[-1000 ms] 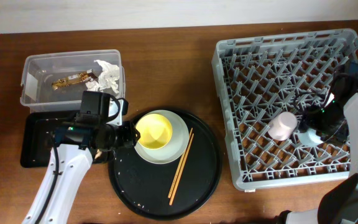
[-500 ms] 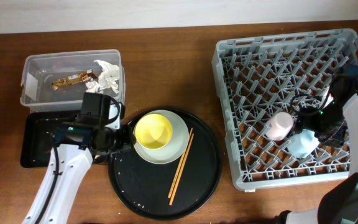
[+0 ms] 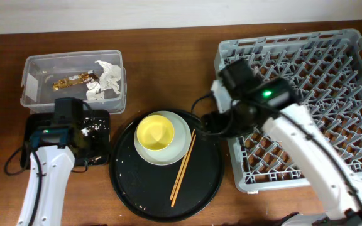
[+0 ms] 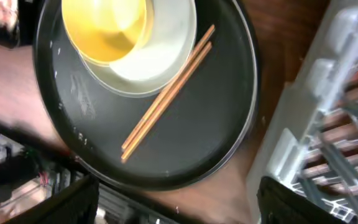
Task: Sort waste into correct bins and load items into the dishwasher rack
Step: 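Move the right gripper to the wooden chopsticks and grasp them, then lay the chopsticks in the rack with the right gripper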
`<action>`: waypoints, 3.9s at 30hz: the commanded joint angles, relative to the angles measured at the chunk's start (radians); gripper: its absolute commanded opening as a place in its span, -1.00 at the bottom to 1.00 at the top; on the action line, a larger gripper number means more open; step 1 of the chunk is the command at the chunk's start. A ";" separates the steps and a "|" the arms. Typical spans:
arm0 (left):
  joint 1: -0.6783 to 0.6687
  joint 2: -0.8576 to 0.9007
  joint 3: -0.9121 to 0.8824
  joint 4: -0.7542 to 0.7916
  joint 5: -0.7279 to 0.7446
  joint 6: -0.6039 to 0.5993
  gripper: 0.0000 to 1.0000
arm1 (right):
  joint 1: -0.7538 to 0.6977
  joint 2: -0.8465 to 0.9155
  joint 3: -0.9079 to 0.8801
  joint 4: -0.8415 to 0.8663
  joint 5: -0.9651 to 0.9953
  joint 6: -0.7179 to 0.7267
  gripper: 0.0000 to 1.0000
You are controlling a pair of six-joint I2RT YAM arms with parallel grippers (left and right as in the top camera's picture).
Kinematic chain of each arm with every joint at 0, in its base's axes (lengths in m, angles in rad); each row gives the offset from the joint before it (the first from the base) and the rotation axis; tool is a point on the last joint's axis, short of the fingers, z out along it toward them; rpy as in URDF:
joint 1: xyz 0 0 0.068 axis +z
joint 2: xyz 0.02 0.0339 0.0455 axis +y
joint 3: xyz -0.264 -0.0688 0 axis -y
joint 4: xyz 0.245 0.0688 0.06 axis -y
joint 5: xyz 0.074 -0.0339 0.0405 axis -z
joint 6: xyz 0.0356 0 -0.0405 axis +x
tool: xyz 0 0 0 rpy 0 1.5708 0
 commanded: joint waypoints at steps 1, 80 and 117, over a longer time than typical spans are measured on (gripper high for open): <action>0.019 -0.016 -0.001 -0.002 0.026 -0.010 0.60 | 0.151 0.095 -0.109 0.068 0.045 0.170 0.64; 0.019 -0.016 -0.001 -0.004 0.060 -0.010 0.61 | -0.265 -0.020 -0.212 0.060 0.208 -0.174 -0.92; 0.019 -0.016 -0.001 -0.001 0.061 -0.010 0.62 | -0.114 -0.167 -0.267 0.209 0.206 -0.031 -0.92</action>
